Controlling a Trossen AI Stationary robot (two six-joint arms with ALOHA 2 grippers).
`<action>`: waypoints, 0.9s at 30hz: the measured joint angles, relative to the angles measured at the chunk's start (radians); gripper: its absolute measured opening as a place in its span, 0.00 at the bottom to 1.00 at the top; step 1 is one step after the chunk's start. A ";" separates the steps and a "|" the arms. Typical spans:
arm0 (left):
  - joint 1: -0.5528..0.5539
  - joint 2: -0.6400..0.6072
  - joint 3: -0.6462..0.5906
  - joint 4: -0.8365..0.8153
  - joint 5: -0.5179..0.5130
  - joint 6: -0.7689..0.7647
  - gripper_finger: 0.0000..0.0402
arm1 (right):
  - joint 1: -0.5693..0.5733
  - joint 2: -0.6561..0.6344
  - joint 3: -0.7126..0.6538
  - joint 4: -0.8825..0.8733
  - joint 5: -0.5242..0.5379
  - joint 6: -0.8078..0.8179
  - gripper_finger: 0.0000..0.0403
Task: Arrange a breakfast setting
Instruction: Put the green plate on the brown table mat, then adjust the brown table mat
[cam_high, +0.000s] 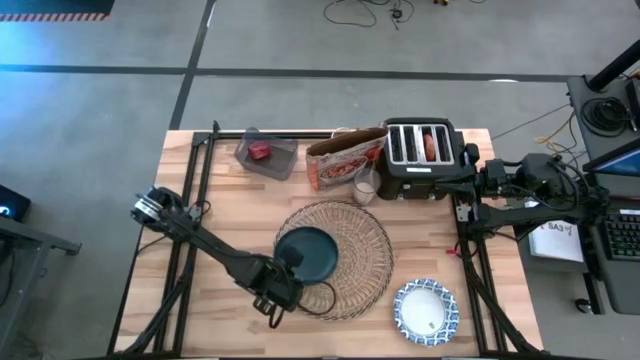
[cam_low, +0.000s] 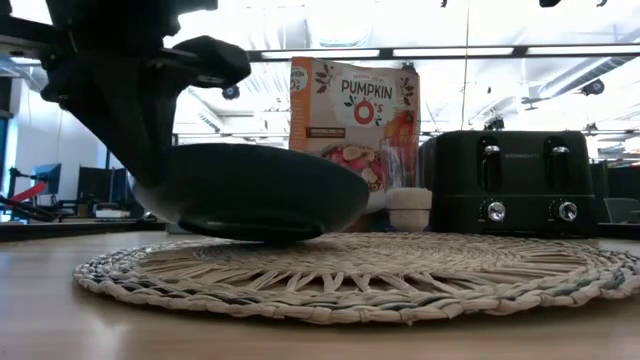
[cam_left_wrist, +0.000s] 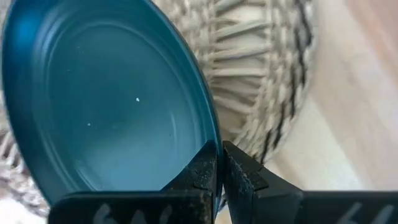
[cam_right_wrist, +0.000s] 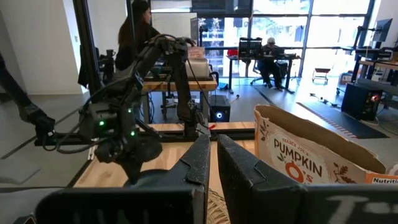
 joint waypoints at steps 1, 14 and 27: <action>0.000 0.004 0.005 0.001 0.007 -0.003 0.00 | 0.000 0.000 0.000 0.000 0.000 0.000 0.06; -0.006 0.012 0.014 -0.023 0.109 -0.114 0.06 | 0.000 0.000 0.000 0.000 0.000 0.000 0.06; -0.040 0.002 0.076 -0.021 0.070 -0.095 0.16 | 0.000 0.000 0.000 0.000 0.000 0.000 0.06</action>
